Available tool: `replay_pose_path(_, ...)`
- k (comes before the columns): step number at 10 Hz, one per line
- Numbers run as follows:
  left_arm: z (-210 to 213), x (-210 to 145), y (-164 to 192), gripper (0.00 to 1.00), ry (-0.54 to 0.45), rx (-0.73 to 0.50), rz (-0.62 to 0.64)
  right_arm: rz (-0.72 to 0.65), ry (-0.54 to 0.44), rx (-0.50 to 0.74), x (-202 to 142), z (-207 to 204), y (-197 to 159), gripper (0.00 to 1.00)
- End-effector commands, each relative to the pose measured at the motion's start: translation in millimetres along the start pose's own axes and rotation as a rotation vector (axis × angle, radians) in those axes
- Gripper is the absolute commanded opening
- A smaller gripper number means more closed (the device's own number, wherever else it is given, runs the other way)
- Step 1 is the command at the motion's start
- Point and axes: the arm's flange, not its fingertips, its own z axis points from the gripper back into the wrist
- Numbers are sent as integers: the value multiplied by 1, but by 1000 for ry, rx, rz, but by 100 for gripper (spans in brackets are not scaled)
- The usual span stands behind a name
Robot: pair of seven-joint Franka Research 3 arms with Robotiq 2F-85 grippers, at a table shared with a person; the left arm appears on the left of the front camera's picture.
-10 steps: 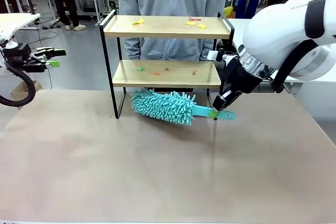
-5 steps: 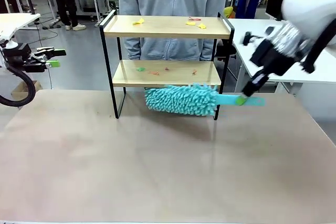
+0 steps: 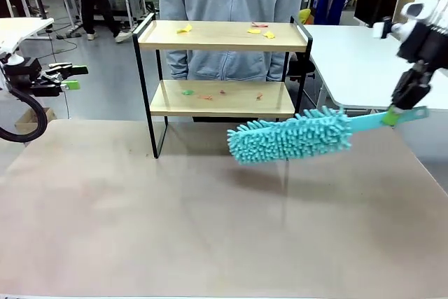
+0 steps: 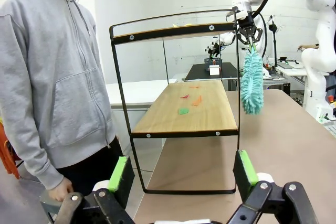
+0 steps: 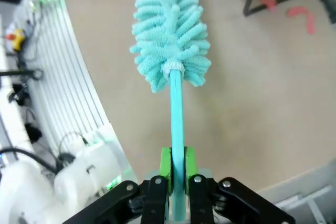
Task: Clean the shelf.
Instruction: Clean the specific section of the Shelf indicated by the human with the Duster.
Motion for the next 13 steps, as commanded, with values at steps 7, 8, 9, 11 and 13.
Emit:
replay_pose_path(7,0,3,-1,100,-3,-3,-6,87,69,-11,-26,30,13,13)
replay_pose_path(8,0,3,-1,100,-3,-3,-6,87,69,-11,-26,30,13,13)
replay_pose_path(9,0,3,-1,100,-3,-3,-6,87,69,-11,-26,30,13,13)
replay_pose_path(11,0,3,-1,100,-3,-3,-6,87,69,-11,-26,30,13,13)
replay_pose_path(13,0,3,-1,100,-3,-3,-6,87,69,-11,-26,30,13,13)
